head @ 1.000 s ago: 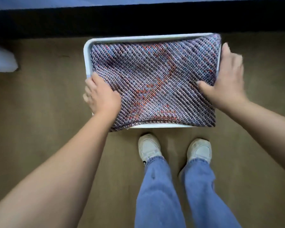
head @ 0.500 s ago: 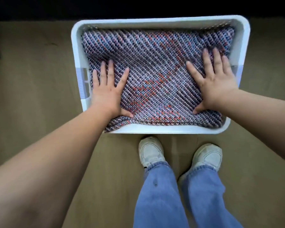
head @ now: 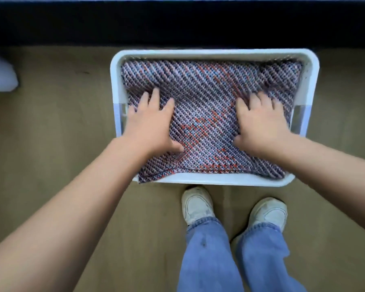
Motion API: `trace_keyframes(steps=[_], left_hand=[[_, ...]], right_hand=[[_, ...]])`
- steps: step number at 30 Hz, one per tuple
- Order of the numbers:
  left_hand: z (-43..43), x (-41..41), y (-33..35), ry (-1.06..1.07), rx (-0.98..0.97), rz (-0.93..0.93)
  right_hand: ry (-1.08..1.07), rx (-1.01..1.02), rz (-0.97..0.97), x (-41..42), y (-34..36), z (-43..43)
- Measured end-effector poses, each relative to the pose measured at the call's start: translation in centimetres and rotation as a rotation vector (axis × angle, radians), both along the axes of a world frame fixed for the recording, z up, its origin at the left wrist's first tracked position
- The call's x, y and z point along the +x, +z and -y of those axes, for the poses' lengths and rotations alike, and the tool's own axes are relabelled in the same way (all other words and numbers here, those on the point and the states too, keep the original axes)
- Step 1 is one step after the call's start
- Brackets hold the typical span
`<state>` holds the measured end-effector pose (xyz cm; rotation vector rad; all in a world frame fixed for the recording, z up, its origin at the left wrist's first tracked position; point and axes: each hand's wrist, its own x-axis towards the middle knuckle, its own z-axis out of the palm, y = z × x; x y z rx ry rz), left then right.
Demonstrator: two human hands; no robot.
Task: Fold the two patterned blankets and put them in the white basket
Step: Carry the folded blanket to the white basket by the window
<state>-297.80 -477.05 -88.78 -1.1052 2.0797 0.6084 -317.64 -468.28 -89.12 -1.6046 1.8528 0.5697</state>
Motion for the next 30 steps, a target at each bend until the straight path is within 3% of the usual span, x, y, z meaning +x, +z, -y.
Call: trace_keyframes(steps=[2, 5, 8, 14, 21, 24, 27, 30], left_hand=[[-0.9, -0.9, 0.7, -0.054, -0.141, -0.143], [-1.6, -2.7, -1.3, -0.097, -0.115, -0.09], [-0.9, -3.4, -5.2, -0.019, -0.018, -0.019], [-1.3, -4.4, -11.6, -0.006, -0.008, 0.094], [-0.3, -4.6, -10.4, -0.025, 0.086, 0.124], [-0.7, -4.4, -7.6, -0.048, 0.021, 0.125], [-3.6, -2.8, -5.0, 0.048, -0.175, -0.024], [-8.2, 1.1, -3.2, 0.132, -0.23, -0.047]], right_hand=[[0.084, -0.158, 0.101, 1.4, 0.9, 0.2], [0.262, 0.043, 0.053, 2.1, -0.7, 0.5], [0.258, 0.11, -0.079, 1.1, -4.7, 1.4], [0.239, 0.237, -0.095, 1.5, -10.7, 2.3], [0.261, 0.3, -0.123, 1.5, -8.9, 3.1], [0.318, 0.194, -0.093, 1.4, -5.9, 2.8], [0.22, -0.078, 0.019, 0.4, -3.1, 0.1], [0.041, -0.052, -0.004, -0.9, -1.2, -4.1]])
